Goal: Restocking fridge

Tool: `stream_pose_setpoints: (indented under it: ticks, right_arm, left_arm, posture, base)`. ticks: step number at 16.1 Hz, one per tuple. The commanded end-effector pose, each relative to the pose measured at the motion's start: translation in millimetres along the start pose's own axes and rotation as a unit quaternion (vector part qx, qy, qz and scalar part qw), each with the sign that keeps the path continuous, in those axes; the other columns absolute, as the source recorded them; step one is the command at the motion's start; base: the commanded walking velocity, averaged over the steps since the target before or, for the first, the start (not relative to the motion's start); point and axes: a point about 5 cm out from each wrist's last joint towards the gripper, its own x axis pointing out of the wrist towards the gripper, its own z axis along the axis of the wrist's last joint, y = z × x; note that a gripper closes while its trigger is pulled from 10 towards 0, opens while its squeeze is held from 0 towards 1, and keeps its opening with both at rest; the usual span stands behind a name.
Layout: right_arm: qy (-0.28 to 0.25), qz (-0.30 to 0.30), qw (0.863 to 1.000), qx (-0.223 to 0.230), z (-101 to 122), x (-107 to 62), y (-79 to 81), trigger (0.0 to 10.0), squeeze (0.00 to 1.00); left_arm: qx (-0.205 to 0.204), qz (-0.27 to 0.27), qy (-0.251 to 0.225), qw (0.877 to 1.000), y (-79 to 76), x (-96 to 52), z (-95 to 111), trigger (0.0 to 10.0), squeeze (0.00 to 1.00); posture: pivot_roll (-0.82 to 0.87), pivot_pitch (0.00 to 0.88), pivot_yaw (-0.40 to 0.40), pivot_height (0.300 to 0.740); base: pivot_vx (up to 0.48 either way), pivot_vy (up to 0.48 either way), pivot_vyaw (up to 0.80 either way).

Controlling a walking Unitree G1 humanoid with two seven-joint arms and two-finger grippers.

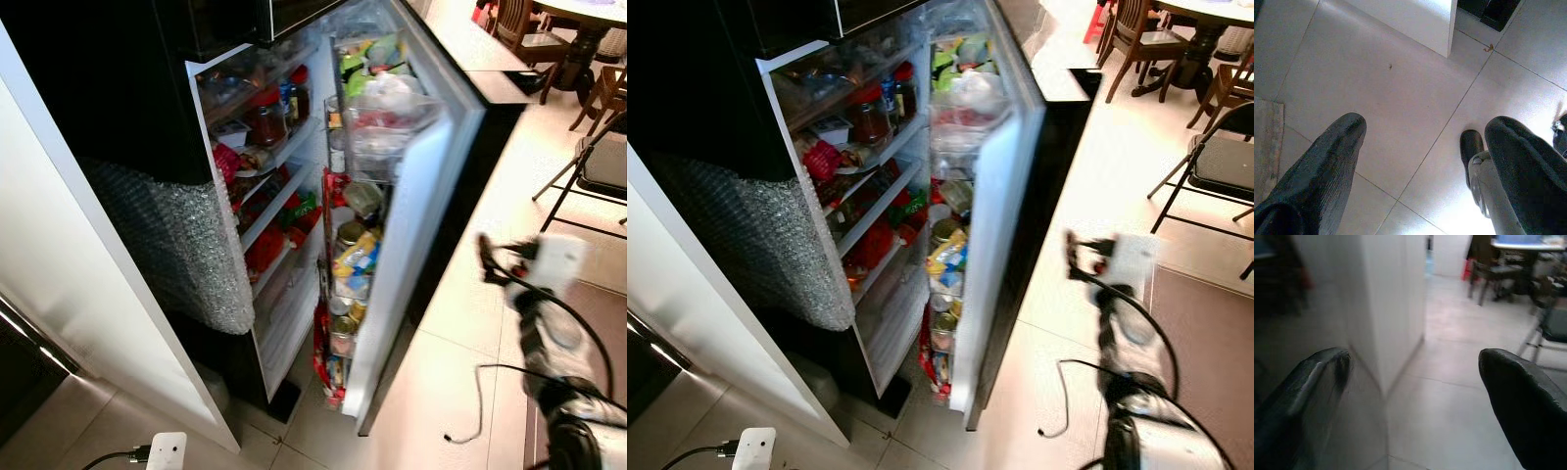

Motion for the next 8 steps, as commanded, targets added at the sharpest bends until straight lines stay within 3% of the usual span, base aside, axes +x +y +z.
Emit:
stream_pose_setpoints:
  ticks: [1, 8]
  right_arm:
    - [-0.014, 0.021, 1.0, -0.014, 11, 6.9, 6.8, 10.0, 0.0]
    - [-0.059, 0.171, 0.983, -0.015, 40, 31.7, 77.5, 10.0, 0.0]
  left_arm:
    - [0.013, 0.001, 0.005, 1.0, 2.7, -0.6, -4, 10.0, 0.0]
    - [0.005, 0.002, 0.004, 1.0, 1.6, -0.2, -2, 10.0, 0.0]
  posture:
    - [-0.09, 0.0, -0.001, 0.74]
    - [-0.07, 0.0, -0.019, 0.74]
  base:
    - [0.0, 0.0, 0.0]
    - [0.0, 0.0, 0.0]
